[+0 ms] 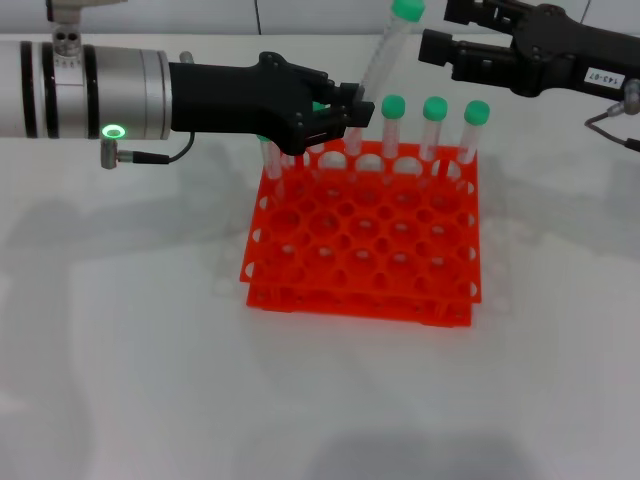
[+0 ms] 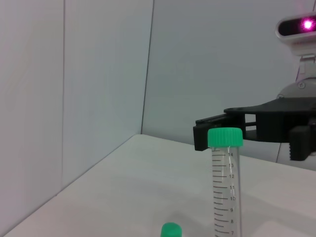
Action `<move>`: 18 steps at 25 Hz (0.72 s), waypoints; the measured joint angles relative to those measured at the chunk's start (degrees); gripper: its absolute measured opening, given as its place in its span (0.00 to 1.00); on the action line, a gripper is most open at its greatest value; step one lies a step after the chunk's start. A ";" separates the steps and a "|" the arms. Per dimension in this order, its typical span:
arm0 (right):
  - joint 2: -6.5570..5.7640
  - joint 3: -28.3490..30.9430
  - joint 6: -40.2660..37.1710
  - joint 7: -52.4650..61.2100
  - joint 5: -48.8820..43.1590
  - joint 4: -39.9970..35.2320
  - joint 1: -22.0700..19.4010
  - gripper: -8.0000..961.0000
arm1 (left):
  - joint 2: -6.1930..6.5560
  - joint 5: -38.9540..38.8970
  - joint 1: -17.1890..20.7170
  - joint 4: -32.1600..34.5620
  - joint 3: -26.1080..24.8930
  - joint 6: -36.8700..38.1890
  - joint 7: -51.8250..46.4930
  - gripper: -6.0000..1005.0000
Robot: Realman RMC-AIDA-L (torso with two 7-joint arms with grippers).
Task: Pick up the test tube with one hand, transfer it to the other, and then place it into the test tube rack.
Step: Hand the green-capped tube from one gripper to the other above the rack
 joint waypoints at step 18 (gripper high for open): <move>0.13 -5.24 1.56 -4.27 7.39 4.62 1.72 0.88 | -0.72 -0.42 0.58 0.37 0.00 0.00 0.17 0.22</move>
